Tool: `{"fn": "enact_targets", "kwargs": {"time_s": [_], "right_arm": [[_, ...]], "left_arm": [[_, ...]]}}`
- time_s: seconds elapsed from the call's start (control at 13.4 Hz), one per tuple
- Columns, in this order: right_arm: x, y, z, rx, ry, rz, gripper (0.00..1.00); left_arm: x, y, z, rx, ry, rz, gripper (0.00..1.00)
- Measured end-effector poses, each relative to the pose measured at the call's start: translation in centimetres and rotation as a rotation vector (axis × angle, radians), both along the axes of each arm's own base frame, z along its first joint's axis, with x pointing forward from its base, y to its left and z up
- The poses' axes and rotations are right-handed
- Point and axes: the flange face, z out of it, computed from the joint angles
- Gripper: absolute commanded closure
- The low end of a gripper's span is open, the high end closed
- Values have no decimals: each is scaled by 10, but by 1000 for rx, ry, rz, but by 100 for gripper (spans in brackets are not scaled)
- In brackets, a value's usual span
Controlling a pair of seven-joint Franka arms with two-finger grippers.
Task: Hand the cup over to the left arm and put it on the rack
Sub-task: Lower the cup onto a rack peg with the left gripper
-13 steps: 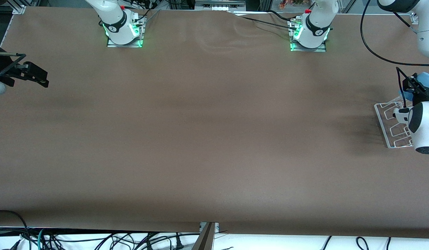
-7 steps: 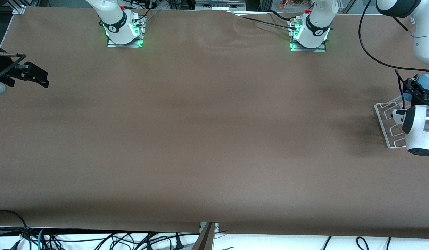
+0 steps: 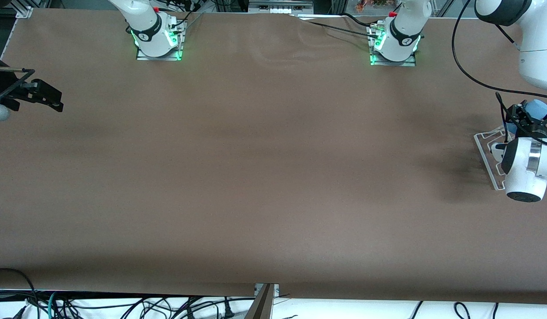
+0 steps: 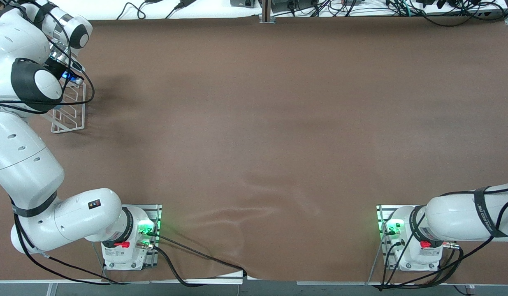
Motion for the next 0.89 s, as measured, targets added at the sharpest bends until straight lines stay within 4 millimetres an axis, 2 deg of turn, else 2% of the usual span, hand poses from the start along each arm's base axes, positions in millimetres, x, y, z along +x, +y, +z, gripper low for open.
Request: {"fn": "enact_targets", "kwargs": {"time_s": [0.07,0.15,0.22,0.37,0.45,0.89], "right_arm": [[0,0,0,0,0,0,0],[0,0,0,0,0,0,0],[0,0,0,0,0,0,0],[0,0,0,0,0,0,0],[0,0,0,0,0,0,0],[0,0,0,0,0,0,0]], "left_arm": [[0,0,-3,-2,0,-2,100],[0,1,-6,-4,3,-2,88],[-1,1,-9,-6,6,-3,55],[-1,1,-13,-8,11,-3,6],[-1,1,-13,-8,11,-3,0],[4,0,-9,-7,-6,-7,0]]}}
